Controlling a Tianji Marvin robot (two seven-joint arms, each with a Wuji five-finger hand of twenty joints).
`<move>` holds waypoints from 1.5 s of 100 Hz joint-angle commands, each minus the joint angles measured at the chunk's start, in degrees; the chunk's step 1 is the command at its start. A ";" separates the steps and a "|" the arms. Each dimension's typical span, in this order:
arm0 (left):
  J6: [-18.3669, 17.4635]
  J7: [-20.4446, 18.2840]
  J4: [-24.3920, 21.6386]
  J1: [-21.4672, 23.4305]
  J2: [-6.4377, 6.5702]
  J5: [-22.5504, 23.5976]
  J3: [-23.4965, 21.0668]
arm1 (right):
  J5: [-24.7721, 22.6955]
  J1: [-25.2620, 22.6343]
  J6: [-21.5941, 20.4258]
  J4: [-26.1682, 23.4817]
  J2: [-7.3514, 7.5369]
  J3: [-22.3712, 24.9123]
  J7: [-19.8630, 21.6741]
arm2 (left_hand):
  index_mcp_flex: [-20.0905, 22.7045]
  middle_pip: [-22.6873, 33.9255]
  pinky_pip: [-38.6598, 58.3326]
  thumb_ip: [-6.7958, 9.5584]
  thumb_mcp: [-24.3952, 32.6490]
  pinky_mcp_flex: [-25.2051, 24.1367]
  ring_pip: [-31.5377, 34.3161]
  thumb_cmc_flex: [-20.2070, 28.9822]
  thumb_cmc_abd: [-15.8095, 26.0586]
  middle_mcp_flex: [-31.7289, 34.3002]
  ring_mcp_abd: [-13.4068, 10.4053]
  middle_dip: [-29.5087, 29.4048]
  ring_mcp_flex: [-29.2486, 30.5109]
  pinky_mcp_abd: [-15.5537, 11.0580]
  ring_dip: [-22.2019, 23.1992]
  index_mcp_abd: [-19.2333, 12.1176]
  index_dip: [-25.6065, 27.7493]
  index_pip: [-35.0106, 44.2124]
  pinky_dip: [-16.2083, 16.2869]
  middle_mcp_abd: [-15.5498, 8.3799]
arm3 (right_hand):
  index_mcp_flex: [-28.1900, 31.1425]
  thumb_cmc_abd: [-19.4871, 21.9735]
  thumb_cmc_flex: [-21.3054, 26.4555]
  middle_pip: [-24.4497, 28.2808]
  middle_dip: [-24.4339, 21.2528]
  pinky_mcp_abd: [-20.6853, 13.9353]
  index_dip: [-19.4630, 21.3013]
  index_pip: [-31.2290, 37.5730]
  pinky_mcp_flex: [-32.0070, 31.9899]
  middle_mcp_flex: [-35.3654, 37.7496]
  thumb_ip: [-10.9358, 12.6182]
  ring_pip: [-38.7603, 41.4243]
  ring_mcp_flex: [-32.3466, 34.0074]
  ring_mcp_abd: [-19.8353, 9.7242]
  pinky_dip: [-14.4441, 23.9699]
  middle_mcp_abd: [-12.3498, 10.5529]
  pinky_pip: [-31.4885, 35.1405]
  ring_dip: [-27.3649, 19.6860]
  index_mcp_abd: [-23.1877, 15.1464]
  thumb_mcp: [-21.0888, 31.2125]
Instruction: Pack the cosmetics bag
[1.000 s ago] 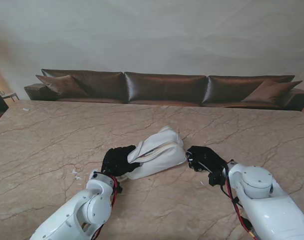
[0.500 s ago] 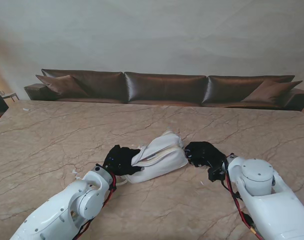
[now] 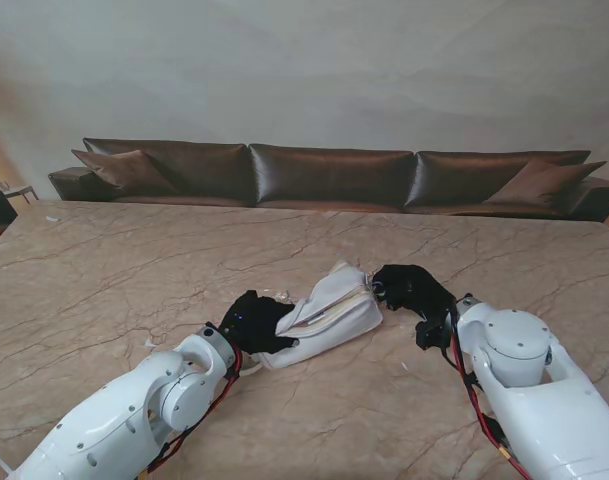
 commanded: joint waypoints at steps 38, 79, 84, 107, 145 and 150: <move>-2.12 -3.90 3.72 -0.32 -0.29 -1.50 6.35 | -4.82 4.83 -3.65 -4.77 2.02 -2.56 6.82 | 8.84 18.40 0.61 8.87 15.67 -1.29 0.62 12.77 7.19 9.28 -8.03 3.80 1.01 -2.85 1.97 -14.07 0.01 6.30 -0.19 -4.66 | 2.91 3.65 -2.19 -10.07 -14.24 -7.50 3.07 -0.96 -14.50 -15.39 0.42 -9.55 -16.61 -7.43 2.30 -2.64 -17.42 -7.54 -11.87 -0.76; -1.67 -0.64 4.00 1.61 -1.03 -2.54 4.52 | -12.46 5.78 -7.20 -7.01 3.80 -4.87 9.81 | 4.68 11.58 0.08 3.66 21.21 -1.40 -2.68 7.97 -1.92 8.73 -8.77 3.96 0.22 -3.84 1.39 -14.12 -11.16 4.38 -0.77 -6.96 | 3.53 3.59 -3.72 -16.83 -31.44 -7.72 3.71 -1.29 -15.55 -17.31 1.14 -29.67 -15.71 -9.12 10.48 -3.15 -27.18 -14.44 -13.73 0.11; -1.10 -0.16 3.61 2.57 -1.11 -2.72 3.33 | -12.19 5.06 -6.94 -7.02 3.70 -4.41 9.46 | 3.23 7.26 -0.57 0.30 22.85 -2.09 -4.33 6.06 -5.16 8.08 -9.22 3.19 -0.96 -4.19 1.47 -14.86 -15.54 2.69 -1.00 -6.63 | 3.47 3.43 -3.65 -16.21 -31.01 -7.50 3.77 -1.07 -15.39 -16.90 1.01 -27.74 -15.67 -8.94 10.55 -2.93 -26.54 -13.80 -13.48 0.18; 3.48 6.73 2.74 6.79 -3.28 -6.82 -1.34 | -11.43 2.07 -7.22 -6.64 3.34 -2.30 7.89 | -0.25 -6.24 -5.06 0.34 21.59 -5.87 -16.48 -1.05 -5.74 4.83 -9.38 0.17 -7.15 -3.79 -1.55 -13.19 -25.82 0.73 -1.40 -5.70 | 3.88 3.13 -3.57 -15.34 -29.95 -6.84 4.39 -0.68 -15.41 -16.07 1.01 -24.17 -15.51 -8.77 9.43 -3.08 -26.17 -14.03 -13.32 0.61; 8.23 17.25 2.70 8.92 -8.44 -18.12 -2.26 | -6.79 -0.84 -8.58 -5.39 2.04 -1.19 4.49 | 10.49 11.73 -1.64 1.29 18.93 -4.82 -4.32 21.51 -1.19 5.83 -7.36 -5.45 -2.99 -2.55 0.92 -9.16 -9.70 6.75 0.97 -0.24 | 4.24 4.30 -3.32 -19.90 -34.78 -6.36 6.55 -2.17 -17.94 -20.98 1.44 -45.82 -16.44 -10.64 4.22 -5.15 -49.89 -26.24 -13.93 -0.50; 8.87 16.40 2.42 8.58 -7.94 -16.81 -1.97 | -5.98 -1.11 -8.28 -5.55 1.81 -0.97 3.89 | 11.32 13.13 -1.11 2.39 19.76 -4.43 -2.10 21.12 -0.92 6.82 -7.18 -4.13 -2.22 -2.20 1.39 -9.89 -8.54 7.09 1.21 0.01 | 3.78 4.57 -3.46 -19.96 -37.75 -6.35 5.47 -2.62 -17.53 -22.48 1.41 -52.03 -17.18 -11.89 0.84 -5.78 -51.99 -27.95 -14.51 -0.96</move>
